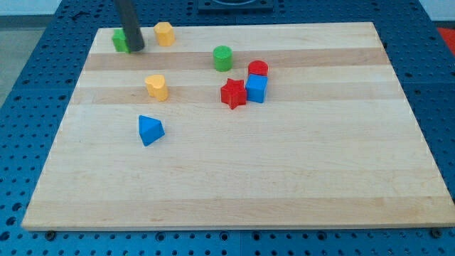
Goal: Push the red circle along with the blue cube a bit down
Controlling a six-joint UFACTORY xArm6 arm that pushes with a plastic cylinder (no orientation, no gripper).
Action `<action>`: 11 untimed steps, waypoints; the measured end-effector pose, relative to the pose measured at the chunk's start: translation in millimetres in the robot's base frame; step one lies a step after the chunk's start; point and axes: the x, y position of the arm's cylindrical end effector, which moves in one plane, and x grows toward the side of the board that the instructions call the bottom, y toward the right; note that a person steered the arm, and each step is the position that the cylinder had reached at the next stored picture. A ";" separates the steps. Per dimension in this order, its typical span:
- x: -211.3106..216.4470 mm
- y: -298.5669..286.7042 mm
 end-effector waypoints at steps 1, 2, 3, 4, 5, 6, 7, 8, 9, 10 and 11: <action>0.0 -25.7; 12.4 -27.1; 14.1 -27.0; 14.8 0.6; 13.3 9.2; 3.1 60.2; -10.5 110.4; -13.1 162.8; -0.4 224.5; 17.0 260.1; 48.3 262.9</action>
